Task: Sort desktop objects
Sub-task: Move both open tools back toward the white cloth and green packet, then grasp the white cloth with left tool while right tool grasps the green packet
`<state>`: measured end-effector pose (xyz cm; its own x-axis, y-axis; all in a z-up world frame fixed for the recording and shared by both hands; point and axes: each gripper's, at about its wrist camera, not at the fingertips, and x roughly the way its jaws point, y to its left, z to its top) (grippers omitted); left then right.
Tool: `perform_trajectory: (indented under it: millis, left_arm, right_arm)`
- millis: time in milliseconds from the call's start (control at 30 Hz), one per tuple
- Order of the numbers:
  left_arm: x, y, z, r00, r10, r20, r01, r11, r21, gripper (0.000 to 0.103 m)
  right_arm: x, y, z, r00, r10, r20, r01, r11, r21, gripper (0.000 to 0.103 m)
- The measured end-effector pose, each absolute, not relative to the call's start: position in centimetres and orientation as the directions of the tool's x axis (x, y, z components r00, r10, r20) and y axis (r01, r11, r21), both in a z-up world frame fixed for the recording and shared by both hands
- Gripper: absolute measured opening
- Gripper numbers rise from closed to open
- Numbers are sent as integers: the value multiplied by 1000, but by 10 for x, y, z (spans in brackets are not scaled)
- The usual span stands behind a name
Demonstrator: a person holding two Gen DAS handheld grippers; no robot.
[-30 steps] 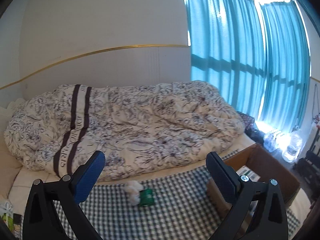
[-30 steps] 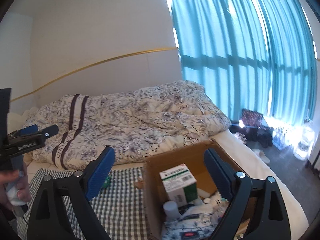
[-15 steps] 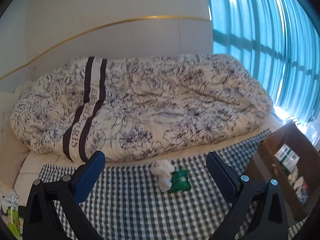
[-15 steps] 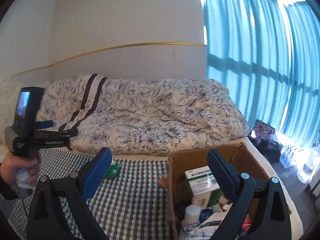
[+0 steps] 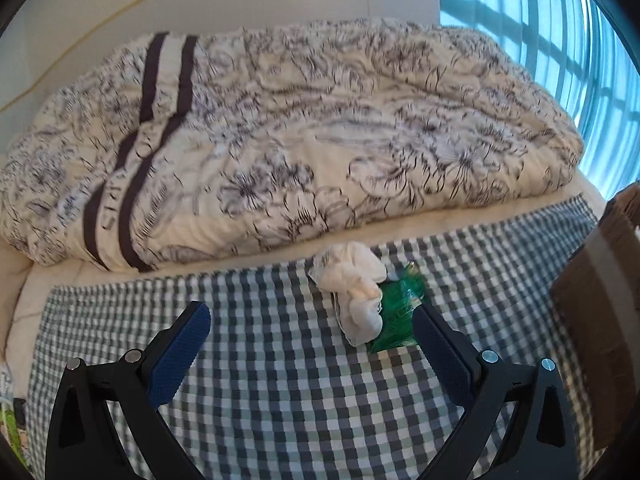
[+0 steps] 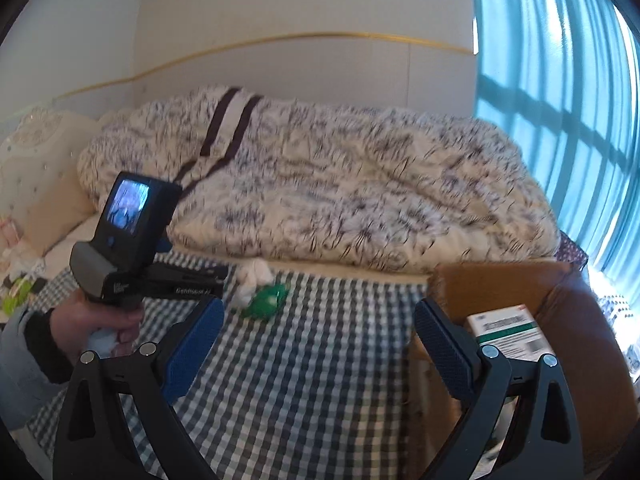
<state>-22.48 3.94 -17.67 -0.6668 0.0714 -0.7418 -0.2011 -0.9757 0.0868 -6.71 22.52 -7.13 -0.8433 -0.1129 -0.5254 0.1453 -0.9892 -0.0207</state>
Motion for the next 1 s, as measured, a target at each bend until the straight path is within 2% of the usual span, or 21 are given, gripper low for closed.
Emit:
perform_trajectory:
  millis: [267, 433, 500, 567, 600, 633, 667, 733, 833, 1000]
  left_arm:
    - [-254, 41, -214, -613, 104, -783, -206, -978, 31, 103]
    - [-273, 47, -234, -587, 115, -801, -230, -973, 29, 103]
    - [-283, 46, -245, -568, 115, -815, -227, -974, 21, 98]
    - [-290, 42, -255, -546, 115, -829, -221, -975, 10, 75]
    - [-292, 40, -260, -536, 120, -836, -218, -976, 0, 68]
    - [-294, 39, -264, -525, 126, -842, -218, -976, -10, 51]
    - [-296, 38, -268, -512, 133, -848, -220, -975, -20, 44]
    - [-297, 35, -273, -504, 154, -850, -227, -973, -42, 41]
    - [-293, 31, -269, -510, 165, -844, -230, -972, -51, 22]
    - [-282, 12, -255, -552, 153, -819, -188, -981, -57, 19]
  right_arm:
    - [-98, 201, -112, -809, -178, -560, 222, -975, -11, 96]
    - [-122, 184, -150, -771, -183, -610, 284, -956, -73, 96]
    - [-131, 182, -163, -751, -188, -633, 296, -953, -68, 96]
    - [-136, 181, -171, -736, -201, -647, 302, -952, -48, 96]
    - [-139, 181, -175, -731, -206, -651, 303, -952, -39, 96]
    - [-143, 180, -180, -727, -209, -654, 305, -952, -35, 96]
    - [-147, 180, -182, -724, -212, -657, 308, -951, -33, 96]
    - [-156, 177, -189, -714, -212, -668, 317, -948, -38, 96]
    - [-169, 174, -198, -710, -204, -674, 312, -949, -41, 96]
    - [-196, 167, -208, -679, -237, -695, 300, -954, 32, 96]
